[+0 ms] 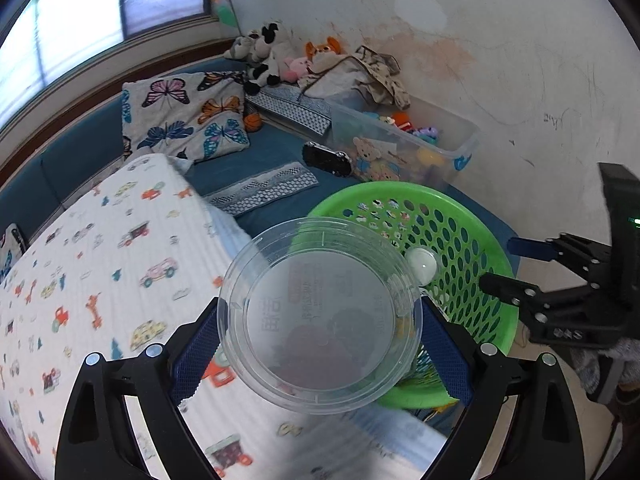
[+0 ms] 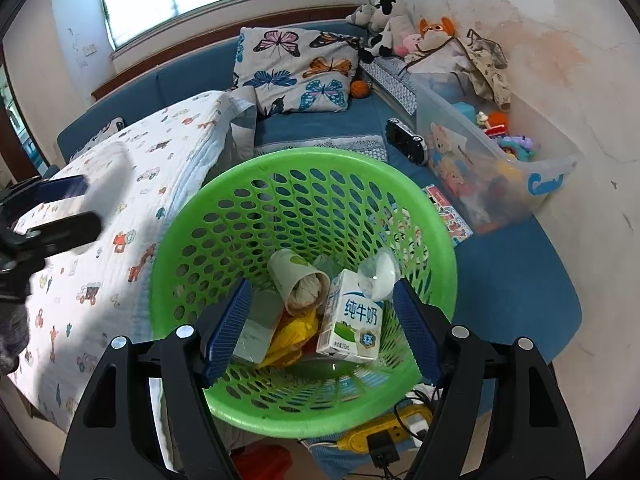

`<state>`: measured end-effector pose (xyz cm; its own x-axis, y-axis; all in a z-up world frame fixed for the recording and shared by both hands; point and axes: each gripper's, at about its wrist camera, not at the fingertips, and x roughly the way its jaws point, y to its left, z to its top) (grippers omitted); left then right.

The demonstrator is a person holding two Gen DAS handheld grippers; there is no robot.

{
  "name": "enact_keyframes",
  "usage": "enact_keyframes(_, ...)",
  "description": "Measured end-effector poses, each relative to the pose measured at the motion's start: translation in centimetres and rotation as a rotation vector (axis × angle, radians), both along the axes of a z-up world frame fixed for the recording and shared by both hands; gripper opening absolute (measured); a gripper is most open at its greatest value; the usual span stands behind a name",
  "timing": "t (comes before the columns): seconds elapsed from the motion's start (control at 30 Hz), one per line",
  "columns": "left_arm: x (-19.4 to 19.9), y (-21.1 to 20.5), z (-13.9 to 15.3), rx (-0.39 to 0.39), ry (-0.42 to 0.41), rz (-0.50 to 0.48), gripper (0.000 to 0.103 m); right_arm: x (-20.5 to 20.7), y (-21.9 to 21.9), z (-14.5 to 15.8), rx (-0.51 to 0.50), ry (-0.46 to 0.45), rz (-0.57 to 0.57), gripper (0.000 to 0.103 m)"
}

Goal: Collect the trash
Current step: 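Carry the clear lid and sealed container over the green basket with both grippers, then open both grippers to drop the lid and container into the basket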

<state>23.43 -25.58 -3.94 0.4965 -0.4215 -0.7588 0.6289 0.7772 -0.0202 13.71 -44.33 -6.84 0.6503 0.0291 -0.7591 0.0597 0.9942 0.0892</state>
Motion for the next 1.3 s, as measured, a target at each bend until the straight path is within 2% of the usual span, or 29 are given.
enact_keyframes(0.37, 1.3, -3.6, -1.7, 0.034, 0.042, -0.016, 0.09, -1.6, -0.3, 0.0, 0.008, -0.002, -0.001, 0.074)
enact_keyframes(0.73, 1.2, -4.0, -1.7, 0.016, 0.056, -0.017, 0.094, -2.3, 0.6, -0.3, 0.025, 0.0, 0.015, 0.075)
enact_keyframes(1.0, 0.2, -2.1, -0.9, -0.014, 0.05, 0.005, 0.094, -3.2, 1.4, 0.1, 0.032, -0.015, 0.021, 0.075)
enact_keyframes(1.3, -2.0, 2.3, 0.7, -0.037, -0.008, 0.061, 0.094, -4.1, 3.1, 1.1, 0.03, -0.044, 0.005, 0.078)
